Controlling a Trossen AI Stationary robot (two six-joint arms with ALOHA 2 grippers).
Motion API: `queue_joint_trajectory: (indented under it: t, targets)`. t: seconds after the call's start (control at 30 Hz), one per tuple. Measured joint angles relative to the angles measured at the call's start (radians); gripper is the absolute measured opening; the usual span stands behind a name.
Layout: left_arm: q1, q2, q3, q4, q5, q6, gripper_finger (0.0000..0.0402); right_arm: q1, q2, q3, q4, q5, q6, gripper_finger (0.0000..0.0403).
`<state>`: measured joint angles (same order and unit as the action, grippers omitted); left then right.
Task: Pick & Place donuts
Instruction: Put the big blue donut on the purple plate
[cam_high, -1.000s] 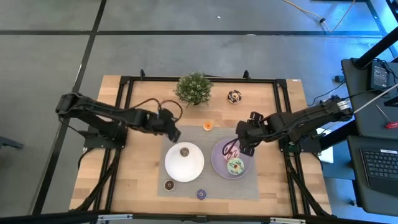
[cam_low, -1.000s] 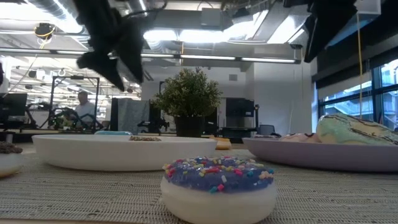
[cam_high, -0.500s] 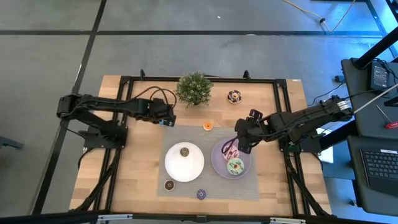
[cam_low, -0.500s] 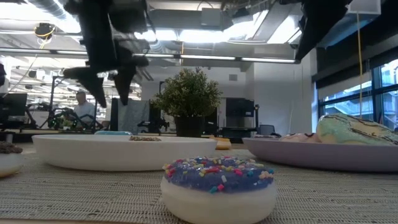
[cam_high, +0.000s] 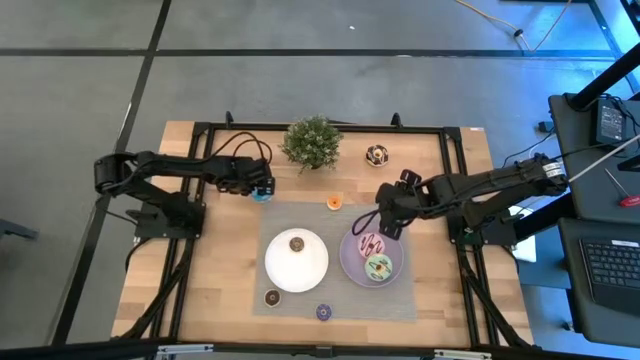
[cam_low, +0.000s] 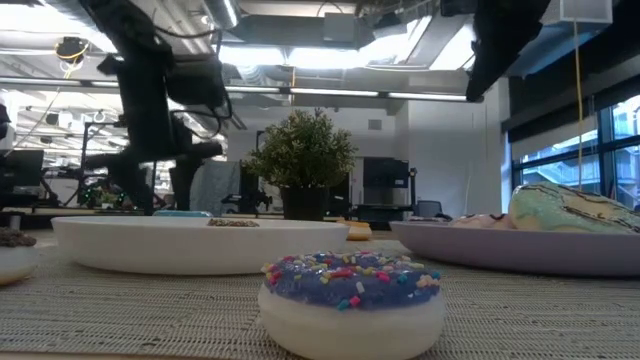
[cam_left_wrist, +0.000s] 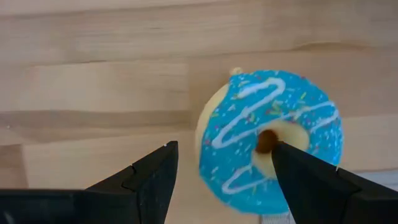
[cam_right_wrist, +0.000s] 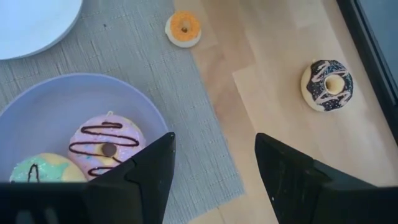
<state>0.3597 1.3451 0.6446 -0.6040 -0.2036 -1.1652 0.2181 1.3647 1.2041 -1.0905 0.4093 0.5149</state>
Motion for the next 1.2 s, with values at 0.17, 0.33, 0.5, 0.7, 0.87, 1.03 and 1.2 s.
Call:
queue_joint_trajectory:
  t: [0.17, 0.33, 0.5, 0.7, 0.87, 1.03, 1.2]
  targets:
    - [0.017, 0.024, -0.047, 0.071, 0.013, 0.031, 0.0243, -0.013, 0.0, 0.0, 0.002, 0.0, -0.003, 0.0223]
    - [0.017, 0.038, -0.053, 0.119, 0.012, 0.061, 0.0191, -0.013, 0.0, 0.0, 0.002, -0.001, -0.004, 0.0223]
    - [0.017, 0.039, -0.054, 0.163, -0.003, 0.084, 0.0124, -0.013, 0.0, 0.0, 0.003, -0.001, -0.002, 0.0223]
    - [-0.043, -0.006, -0.054, 0.271, -0.042, 0.174, 0.0062, -0.014, 0.0, -0.001, 0.099, -0.003, 0.003, 0.0223]
    - [-0.153, -0.068, -0.054, 0.541, -0.077, 0.249, 0.0043, -0.019, 0.0, -0.001, 0.416, -0.002, -0.031, 0.0223]
    - [-0.294, -0.088, -0.054, 0.948, -0.177, 0.406, 0.0046, -0.018, 0.0, -0.001, 0.69, -0.001, -0.132, 0.0223]
    - [-0.422, -0.088, -0.052, 1.246, -0.337, 0.605, 0.005, -0.018, 0.001, -0.001, 0.783, 0.043, -0.181, 0.0223]
